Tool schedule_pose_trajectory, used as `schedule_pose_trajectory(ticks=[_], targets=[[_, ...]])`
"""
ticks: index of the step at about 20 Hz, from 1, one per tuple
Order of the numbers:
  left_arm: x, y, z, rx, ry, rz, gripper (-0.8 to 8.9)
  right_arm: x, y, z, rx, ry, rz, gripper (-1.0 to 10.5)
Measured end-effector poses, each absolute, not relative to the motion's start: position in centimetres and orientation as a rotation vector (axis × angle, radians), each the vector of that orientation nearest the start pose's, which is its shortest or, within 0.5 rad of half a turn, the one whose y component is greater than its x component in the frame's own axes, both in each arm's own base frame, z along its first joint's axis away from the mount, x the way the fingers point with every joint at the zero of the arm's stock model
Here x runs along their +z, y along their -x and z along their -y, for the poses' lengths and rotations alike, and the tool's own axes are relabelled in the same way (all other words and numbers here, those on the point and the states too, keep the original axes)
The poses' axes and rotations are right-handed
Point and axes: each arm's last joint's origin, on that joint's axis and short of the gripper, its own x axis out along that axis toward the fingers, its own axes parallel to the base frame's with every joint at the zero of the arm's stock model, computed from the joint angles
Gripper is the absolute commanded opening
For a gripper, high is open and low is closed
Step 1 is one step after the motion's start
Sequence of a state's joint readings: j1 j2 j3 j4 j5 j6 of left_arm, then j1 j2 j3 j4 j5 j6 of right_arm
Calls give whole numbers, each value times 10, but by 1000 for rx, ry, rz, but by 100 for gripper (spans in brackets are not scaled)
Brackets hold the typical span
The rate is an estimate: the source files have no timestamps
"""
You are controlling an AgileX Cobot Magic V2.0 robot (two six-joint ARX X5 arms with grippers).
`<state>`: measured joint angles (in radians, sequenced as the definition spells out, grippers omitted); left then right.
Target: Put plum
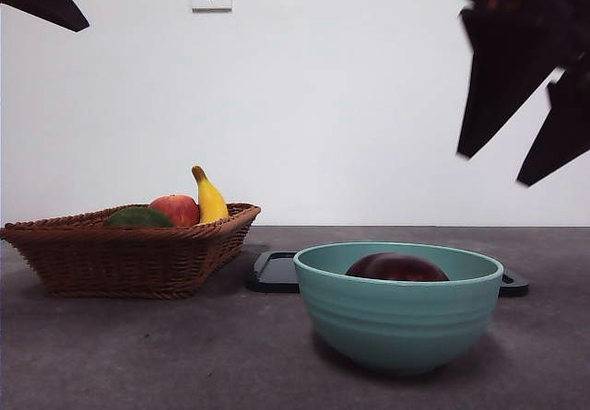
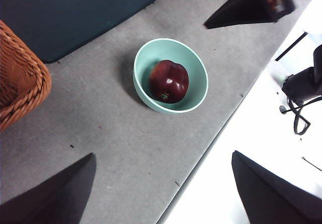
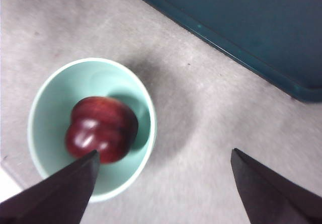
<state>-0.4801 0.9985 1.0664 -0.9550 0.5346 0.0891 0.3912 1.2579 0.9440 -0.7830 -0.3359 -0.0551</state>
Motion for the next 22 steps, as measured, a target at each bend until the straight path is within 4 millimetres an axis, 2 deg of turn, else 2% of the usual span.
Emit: schedule_pose_trajectory(ticks=[3,10,17,20,22], targets=[[330,-149,94,-985,-51,-880,433,238,-224,-108,696,91,-1124,369],[330,-149,94,-985,-51,-880,433,207,-238,-129,712,141,-1198,342],[330,-149,94,-985,-51,-880,433,190,-244,-139,687,194,-1228,145],[330,-149,94,-986,-51,-880,433,187,-242,-143,699,203,-1238,93],[330,-149,94,-986,-52,-880,433,187,-241,-147,711,211,-1233,12]])
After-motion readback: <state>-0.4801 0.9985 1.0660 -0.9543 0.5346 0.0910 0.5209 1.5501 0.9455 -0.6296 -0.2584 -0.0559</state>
